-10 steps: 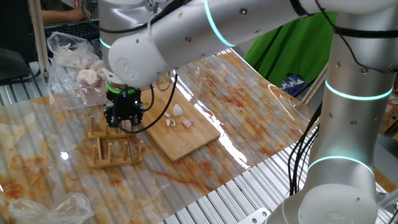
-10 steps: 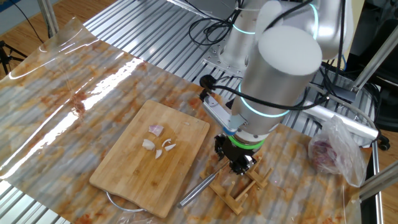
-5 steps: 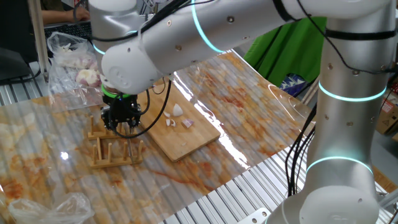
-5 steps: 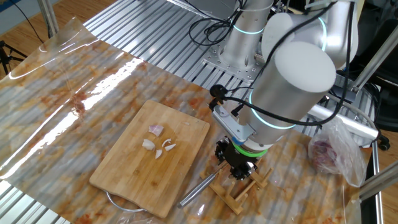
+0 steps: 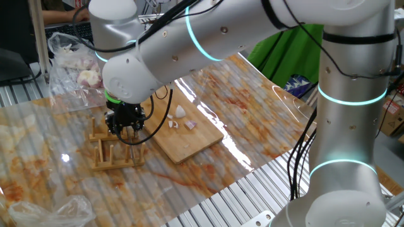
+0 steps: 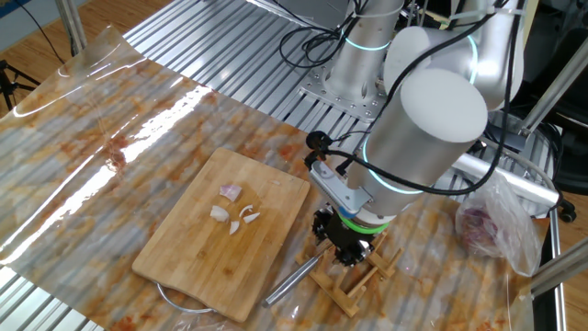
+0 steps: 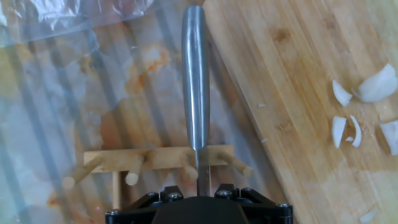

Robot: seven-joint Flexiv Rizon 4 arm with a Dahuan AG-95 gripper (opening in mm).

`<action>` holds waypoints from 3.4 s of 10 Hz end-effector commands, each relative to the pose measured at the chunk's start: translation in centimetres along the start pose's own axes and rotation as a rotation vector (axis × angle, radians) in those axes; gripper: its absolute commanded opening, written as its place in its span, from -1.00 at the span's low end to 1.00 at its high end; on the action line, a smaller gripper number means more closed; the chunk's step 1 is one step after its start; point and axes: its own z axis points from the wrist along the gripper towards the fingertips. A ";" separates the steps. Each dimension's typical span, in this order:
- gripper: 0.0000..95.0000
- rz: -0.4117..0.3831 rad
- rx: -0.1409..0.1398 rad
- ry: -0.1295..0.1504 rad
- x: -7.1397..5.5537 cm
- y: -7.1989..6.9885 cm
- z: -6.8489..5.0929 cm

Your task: Chop the onions

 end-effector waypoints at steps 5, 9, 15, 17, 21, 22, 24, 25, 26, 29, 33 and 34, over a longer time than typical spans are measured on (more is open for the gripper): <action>-0.20 0.002 -0.006 -0.009 0.0 0.2 0.8; -0.60 -0.012 -0.003 -0.037 0.0 0.2 0.8; -1.00 -0.030 0.041 -0.061 0.0 0.1 0.7; -1.00 -0.043 0.039 -0.052 0.1 -0.2 0.2; -1.00 -0.042 0.000 -0.048 0.2 -0.5 -0.4; -1.00 -0.034 -0.045 -0.037 0.3 -1.1 -1.3; -1.00 -0.006 -0.084 -0.026 0.6 -1.6 -2.5; -1.00 0.008 -0.109 -0.018 0.6 -1.7 -3.1; -1.00 0.009 -0.112 -0.017 0.6 -1.7 -3.2; -1.00 0.032 -0.118 -0.013 0.3 -0.4 -5.9; -1.00 0.034 -0.165 0.018 -1.2 -1.1 -9.2; -1.00 0.030 -0.172 0.023 -1.6 -1.5 -9.8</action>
